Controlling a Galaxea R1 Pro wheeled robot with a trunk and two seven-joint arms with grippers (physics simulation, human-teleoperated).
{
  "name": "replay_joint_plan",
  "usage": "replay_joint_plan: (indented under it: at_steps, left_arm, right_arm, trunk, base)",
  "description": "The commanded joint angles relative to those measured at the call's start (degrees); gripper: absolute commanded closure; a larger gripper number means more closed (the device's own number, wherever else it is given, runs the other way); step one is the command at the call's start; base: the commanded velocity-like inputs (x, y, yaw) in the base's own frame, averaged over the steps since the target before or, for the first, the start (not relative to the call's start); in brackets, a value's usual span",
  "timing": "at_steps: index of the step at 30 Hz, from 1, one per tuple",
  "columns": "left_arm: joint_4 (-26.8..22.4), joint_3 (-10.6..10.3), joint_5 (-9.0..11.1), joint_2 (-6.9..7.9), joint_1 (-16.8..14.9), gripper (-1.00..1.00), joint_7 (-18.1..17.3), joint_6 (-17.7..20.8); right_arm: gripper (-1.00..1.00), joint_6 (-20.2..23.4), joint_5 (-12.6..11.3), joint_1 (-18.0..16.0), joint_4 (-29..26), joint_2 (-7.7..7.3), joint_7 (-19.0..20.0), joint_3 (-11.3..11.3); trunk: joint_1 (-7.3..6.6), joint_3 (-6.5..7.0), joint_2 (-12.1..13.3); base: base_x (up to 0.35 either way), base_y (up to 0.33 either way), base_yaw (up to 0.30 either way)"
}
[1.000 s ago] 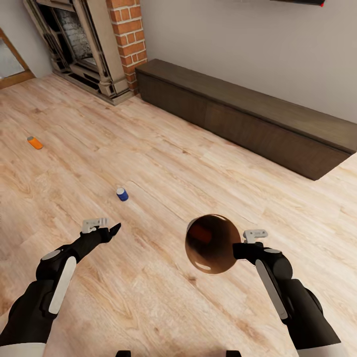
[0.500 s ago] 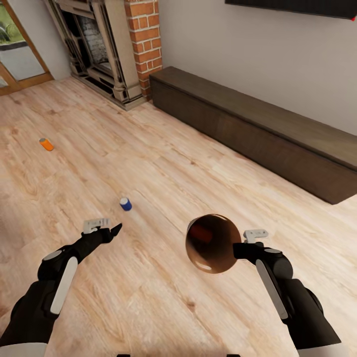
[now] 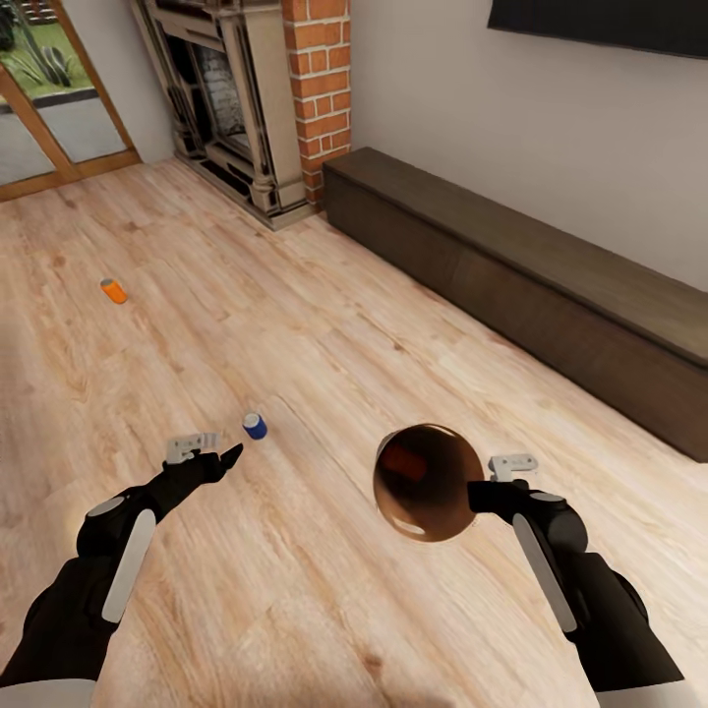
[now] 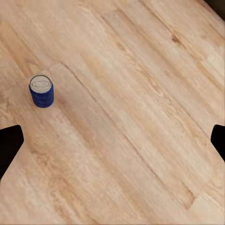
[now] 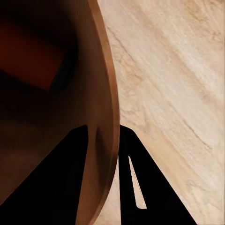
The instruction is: Put the three can of soda from the living room inside the tash can in the kitchen.
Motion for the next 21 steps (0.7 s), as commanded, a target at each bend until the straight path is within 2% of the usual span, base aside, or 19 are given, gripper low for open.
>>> replay_joint_plan:
  at_steps: [1,11,21]
  left_arm:
    - [0.03,0.0,0.0,0.01,0.0,-1.0,0.0,0.0]
    - [0.34,0.01,-0.01,-0.02,0.0,-1.0,0.98,-0.08]
    - [0.38,0.02,0.17,-0.03,0.01,-1.0,2.6,-0.07]
  right_arm:
    - [1.0,-0.1,-0.74,-0.02,-0.03,0.01,0.15,0.04]
    - [1.0,-0.11,-0.7,-0.02,0.05,0.07,0.09,0.09]
    - [1.0,-0.14,-0.78,-0.02,0.1,0.17,-0.06,0.24]
  trunk:
    - [0.0,0.08,0.0]
    - [0.0,0.78,0.0]
    - [0.0,0.91,0.0]
  base:
    - [0.296,-0.149,0.173]
    - [0.296,-0.149,0.17]
    - [0.314,-0.057,0.034]
